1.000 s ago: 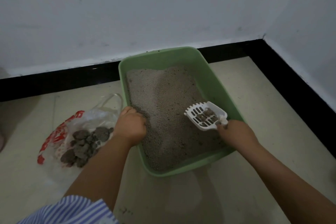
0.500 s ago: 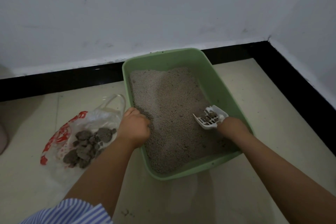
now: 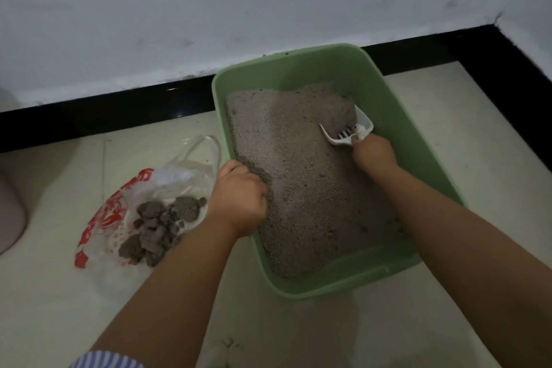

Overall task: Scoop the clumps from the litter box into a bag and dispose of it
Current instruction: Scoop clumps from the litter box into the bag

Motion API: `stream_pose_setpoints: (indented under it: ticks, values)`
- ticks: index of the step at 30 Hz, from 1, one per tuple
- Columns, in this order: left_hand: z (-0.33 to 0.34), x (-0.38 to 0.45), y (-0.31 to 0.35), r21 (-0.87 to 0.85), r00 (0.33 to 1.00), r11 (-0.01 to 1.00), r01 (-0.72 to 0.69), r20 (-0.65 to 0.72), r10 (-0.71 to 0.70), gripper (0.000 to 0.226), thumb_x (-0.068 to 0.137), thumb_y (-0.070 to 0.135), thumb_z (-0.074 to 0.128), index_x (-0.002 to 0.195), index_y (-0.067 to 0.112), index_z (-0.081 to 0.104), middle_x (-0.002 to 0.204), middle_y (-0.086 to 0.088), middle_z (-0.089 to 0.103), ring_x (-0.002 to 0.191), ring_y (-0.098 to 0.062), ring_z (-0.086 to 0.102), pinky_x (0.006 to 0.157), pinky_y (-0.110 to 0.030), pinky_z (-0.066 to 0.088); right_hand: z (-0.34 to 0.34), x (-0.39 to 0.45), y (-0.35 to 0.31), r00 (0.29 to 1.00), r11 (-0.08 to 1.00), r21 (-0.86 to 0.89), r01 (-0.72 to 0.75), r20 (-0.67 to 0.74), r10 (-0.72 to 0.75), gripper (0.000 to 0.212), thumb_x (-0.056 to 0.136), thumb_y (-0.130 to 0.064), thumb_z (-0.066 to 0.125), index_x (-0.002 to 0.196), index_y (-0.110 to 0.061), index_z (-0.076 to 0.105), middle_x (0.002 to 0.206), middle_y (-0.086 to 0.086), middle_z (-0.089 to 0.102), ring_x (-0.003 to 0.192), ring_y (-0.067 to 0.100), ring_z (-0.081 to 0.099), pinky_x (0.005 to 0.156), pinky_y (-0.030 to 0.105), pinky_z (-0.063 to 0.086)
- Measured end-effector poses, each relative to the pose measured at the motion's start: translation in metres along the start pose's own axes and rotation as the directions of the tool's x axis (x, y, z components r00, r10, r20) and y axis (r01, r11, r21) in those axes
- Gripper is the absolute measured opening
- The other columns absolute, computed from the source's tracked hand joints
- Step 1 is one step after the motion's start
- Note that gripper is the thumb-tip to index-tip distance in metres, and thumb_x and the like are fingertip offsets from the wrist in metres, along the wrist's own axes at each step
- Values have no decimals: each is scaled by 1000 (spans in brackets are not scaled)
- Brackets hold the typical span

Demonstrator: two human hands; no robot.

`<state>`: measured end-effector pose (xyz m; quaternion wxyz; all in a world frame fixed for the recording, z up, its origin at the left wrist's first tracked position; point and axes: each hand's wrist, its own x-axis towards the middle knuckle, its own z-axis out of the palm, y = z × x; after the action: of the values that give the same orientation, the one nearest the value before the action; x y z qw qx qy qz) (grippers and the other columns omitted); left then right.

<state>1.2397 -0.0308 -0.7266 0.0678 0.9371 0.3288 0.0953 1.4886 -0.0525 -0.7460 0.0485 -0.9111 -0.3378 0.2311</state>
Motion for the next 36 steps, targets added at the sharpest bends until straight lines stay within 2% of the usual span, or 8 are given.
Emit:
stream_pose_setpoints:
  ticks: [4, 8, 11, 16, 19, 21, 25, 36]
  values:
    - [-1, 1, -2, -47, 999, 999, 27, 25, -26, 16, 51, 14, 51, 36, 18, 48, 47, 11, 23, 51, -13, 25, 72, -27, 24, 2, 17, -14, 998, 994, 108, -4, -68, 11, 42, 100, -27, 33, 120, 4, 55, 123, 24, 57, 114, 36, 54, 91, 37, 44]
    - [-7, 2, 0, 23, 967, 996, 82, 241, -85, 40, 68, 24, 24, 73, 20, 64, 68, 5, 42, 74, -13, 31, 91, -23, 15, 4, 24, -20, 995, 992, 125, 28, -102, -16, 39, 99, -22, 33, 117, 5, 55, 120, 26, 57, 112, 39, 53, 91, 41, 43]
    - [-11, 4, 2, 51, 952, 994, 97, 286, -108, 51, 68, 25, 20, 84, 19, 68, 72, 6, 43, 77, -11, 30, 93, -22, 13, 7, 28, -21, 997, 985, 170, 19, -80, -6, 42, 100, -25, 35, 116, 8, 55, 121, 27, 57, 112, 38, 54, 89, 39, 43]
    - [-8, 2, 0, 24, 973, 998, 67, 221, -70, 38, 67, 24, 26, 70, 20, 64, 65, 6, 45, 71, -13, 31, 91, -22, 17, -5, 35, -20, 999, 958, 285, 23, -42, -12, 46, 99, -29, 37, 128, 6, 48, 127, 28, 53, 116, 38, 51, 91, 37, 41]
    - [-5, 4, -1, 21, 991, 998, 58, 117, -60, 20, 59, 16, 43, 45, 16, 57, 45, 4, 46, 57, -14, 27, 78, -27, 24, -11, 42, -17, 997, 873, 482, -81, 22, 80, 53, 94, -36, 45, 120, 9, 53, 96, 23, 58, 81, 31, 58, 68, 30, 42]
    - [-3, 3, -1, 44, 996, 998, 50, 77, -53, 21, 56, 16, 45, 37, 15, 52, 38, 4, 45, 52, -12, 24, 71, -28, 25, -14, 42, -15, 992, 840, 528, -126, 66, 107, 51, 94, -36, 45, 116, 9, 55, 79, 16, 56, 61, 25, 50, 56, 27, 39]
    - [-4, 4, 1, 91, 997, 995, 29, 66, -35, 20, 53, 17, 46, 34, 15, 50, 35, 5, 45, 51, -10, 23, 70, -27, 26, -12, 36, -13, 998, 922, 387, 13, -57, 10, 47, 97, -31, 42, 118, 10, 55, 115, 25, 60, 104, 36, 57, 78, 32, 42]
    - [-6, 5, 2, 125, 997, 992, 19, 70, -28, 32, 56, 23, 30, 32, 14, 49, 34, 6, 43, 40, -16, 43, 69, -26, 26, -11, 22, -11, 944, 987, 64, 147, -308, -121, 47, 99, -31, 39, 103, 11, 57, 107, 30, 61, 98, 41, 58, 76, 41, 44]
